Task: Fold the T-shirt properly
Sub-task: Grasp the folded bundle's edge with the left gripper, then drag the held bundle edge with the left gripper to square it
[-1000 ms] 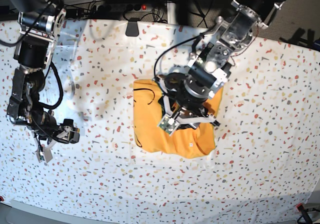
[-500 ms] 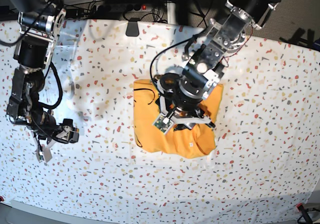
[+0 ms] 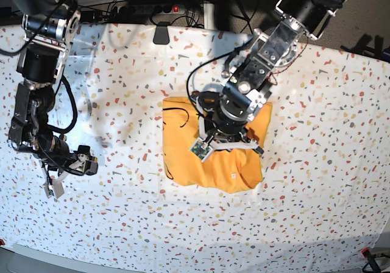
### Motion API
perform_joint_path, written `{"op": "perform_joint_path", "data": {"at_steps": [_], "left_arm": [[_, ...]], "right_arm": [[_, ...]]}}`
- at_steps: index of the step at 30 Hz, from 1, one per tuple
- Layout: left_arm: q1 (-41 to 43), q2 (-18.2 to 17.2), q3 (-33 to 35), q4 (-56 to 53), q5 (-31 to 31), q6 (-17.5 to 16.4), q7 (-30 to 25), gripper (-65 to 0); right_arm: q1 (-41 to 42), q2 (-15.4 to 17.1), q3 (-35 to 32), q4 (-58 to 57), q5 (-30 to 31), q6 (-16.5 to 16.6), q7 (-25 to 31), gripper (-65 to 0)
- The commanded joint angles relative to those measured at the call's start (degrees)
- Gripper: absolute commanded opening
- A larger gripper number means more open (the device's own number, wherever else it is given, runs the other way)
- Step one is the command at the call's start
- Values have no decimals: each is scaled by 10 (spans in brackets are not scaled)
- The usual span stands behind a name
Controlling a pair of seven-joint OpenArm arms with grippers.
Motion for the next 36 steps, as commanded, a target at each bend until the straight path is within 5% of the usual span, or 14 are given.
{"op": "perform_joint_path", "data": {"at_steps": [1,15,22,36], "left_arm": [[-13,4,-1,11,16,4,-3,-650],[-13,4,-1,78,175,45,166,-650],[-13,-5,-1,78,185,55,242,-650],[-12,-21,-1,78,185,174,314,-650]], "right_arm": [[18,9,2,11,9,2,11,-352],[18,9,2,11,9,2,11,-352],[18,9,2,11,9,2,10,-352],[18,9,2,11,9,2,11,-352]]}}
